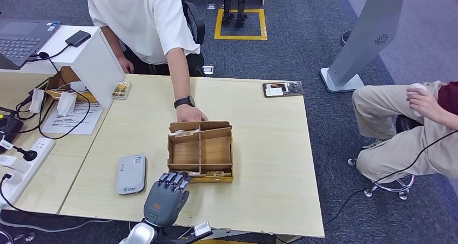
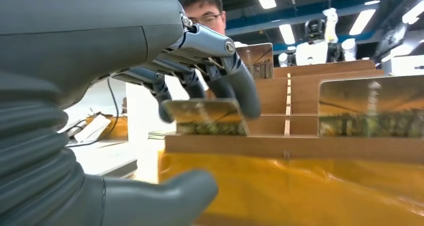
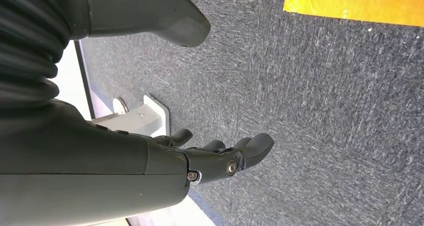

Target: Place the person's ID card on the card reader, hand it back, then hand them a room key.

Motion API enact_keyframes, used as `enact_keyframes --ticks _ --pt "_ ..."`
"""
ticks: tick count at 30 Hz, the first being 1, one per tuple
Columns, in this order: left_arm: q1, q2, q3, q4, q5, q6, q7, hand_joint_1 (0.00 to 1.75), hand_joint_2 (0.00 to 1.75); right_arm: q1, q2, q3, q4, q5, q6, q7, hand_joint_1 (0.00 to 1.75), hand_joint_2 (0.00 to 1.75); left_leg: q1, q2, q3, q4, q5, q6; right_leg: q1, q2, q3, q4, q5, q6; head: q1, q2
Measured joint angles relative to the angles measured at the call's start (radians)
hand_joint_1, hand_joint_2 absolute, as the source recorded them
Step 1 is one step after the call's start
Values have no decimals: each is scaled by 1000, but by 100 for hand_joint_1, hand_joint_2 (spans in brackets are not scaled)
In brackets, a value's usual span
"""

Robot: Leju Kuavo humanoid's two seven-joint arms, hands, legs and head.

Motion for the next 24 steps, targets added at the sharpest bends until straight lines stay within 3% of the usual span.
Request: enact_keyframes --ticks 5,11,24 --pt "6 -9 8 -28 8 2 -29 175 175 0 0 0 0 -6 0 0 0 175 0 0 0 0 0 0 0 0 0 0 0 0 0 0" --pt "47 -37 76 -119 22 1 -112 175 175 1 0 0 0 -14 0 0 0 175 0 0 0 0 0 0 0 0 0 0 0 0 0 0" --pt "87 -53 126 -238 2 1 -82 175 175 2 0 0 0 -23 0 -9 0 175 0 0 0 0 0 0 0 0 0 0 0 0 0 0"
